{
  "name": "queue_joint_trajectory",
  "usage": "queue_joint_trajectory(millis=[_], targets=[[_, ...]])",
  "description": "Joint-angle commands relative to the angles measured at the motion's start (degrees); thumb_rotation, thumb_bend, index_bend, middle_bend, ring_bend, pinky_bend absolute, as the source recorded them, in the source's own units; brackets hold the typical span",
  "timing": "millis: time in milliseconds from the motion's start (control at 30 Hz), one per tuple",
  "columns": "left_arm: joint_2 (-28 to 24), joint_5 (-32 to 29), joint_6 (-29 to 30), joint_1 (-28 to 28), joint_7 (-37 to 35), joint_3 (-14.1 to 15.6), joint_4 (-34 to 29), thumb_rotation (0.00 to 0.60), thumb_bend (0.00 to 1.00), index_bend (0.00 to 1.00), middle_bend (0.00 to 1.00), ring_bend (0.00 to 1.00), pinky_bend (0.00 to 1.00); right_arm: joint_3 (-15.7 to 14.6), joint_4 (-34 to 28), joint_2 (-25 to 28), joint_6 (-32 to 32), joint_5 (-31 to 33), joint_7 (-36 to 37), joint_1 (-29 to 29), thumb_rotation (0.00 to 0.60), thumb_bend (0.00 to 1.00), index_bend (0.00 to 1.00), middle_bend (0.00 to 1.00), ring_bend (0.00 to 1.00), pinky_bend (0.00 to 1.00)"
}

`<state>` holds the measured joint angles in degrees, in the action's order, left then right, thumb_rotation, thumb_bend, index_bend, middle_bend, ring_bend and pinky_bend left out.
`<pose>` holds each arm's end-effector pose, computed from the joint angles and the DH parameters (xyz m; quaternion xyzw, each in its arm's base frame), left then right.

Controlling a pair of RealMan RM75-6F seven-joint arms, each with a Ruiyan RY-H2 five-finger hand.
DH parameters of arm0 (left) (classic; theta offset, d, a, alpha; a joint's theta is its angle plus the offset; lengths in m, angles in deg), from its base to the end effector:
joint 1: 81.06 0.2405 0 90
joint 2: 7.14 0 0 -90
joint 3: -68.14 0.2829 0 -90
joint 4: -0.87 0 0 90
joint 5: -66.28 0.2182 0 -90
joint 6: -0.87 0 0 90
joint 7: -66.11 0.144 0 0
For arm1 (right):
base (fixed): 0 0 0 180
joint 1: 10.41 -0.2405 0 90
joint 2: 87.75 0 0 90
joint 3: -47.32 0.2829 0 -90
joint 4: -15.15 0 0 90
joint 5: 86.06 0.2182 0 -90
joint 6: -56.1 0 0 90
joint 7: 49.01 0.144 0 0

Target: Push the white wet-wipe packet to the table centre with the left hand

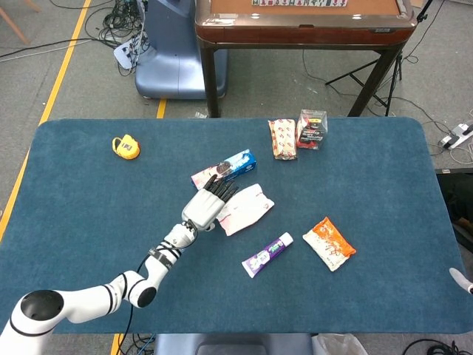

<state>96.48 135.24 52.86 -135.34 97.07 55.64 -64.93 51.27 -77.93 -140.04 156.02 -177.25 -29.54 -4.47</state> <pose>-0.0906 0.4007 -0.0920 -0.8098 -0.1962 -0.3555 0.4236 -0.3393 -0.1203 0.2608 0.5206 -0.3705 0.4803 0.6009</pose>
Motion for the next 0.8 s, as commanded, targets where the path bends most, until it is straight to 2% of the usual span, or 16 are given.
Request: queue_joint_trajectory(millis=[33,300,400,600,800], targets=[[-6.2,-2.3,5.1,3.6,6.5,0.6,-9.3,0.6,0.07,0.0,0.0,0.0,0.0,-0.2,-0.4,-0.2,-0.3,-0.5,-0.9,-0.2,0.6,0.01,0.24,0.22,0.08,0.44],[-19.5,-10.6,15.5,11.1,21.3,3.4,-32.0,0.6,0.07,0.0,0.0,0.0,0.0,-0.6,-1.4,-0.6,-1.7,-1.1,-4.0,-1.0,0.6,0.01,0.24,0.22,0.08,0.44],[-23.7,-12.3,18.9,13.0,24.7,4.6,-39.0,0.6,0.07,0.0,0.0,0.0,0.0,-0.7,-1.8,-0.8,-2.4,-1.1,-5.2,-1.3,0.6,0.01,0.24,0.22,0.08,0.44],[-30.4,-8.7,24.0,17.1,23.0,7.3,-47.5,0.6,0.1,0.0,0.0,0.0,0.0,-0.8,-2.5,-1.3,-4.0,-0.8,-7.9,-2.0,0.6,0.01,0.24,0.22,0.08,0.44],[-36.2,-4.6,28.2,22.5,17.9,10.7,-51.8,0.6,0.13,0.0,0.0,0.0,0.0,-1.1,-3.1,-1.9,-5.3,-0.7,-10.3,-2.6,0.6,0.01,0.24,0.22,0.08,0.44]])
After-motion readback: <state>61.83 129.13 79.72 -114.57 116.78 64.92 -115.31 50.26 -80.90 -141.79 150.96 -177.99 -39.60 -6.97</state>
